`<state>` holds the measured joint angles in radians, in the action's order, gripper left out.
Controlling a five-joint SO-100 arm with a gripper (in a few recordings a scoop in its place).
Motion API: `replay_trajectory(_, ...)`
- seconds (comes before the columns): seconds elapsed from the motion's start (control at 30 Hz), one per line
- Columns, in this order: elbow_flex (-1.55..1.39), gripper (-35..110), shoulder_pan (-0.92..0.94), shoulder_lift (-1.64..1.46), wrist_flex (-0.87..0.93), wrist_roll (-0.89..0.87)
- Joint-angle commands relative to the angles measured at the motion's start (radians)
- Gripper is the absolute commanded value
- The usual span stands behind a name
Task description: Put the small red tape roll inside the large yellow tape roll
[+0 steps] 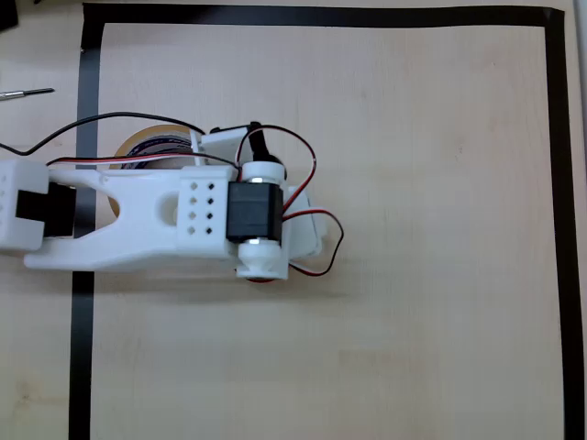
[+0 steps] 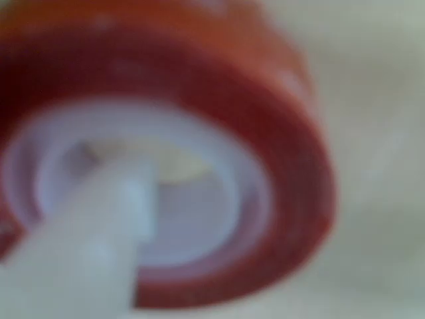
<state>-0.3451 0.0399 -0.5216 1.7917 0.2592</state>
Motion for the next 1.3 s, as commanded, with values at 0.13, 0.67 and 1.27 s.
replay_trajectory(0.13,-0.006,23,0.026,-0.08,0.015,0.04)
replay_trajectory(0.67,0.36,23,0.012,0.252,0.015,0.129)
replay_trajectory(1.27,0.112,18,0.002,0.098,0.015,0.124)
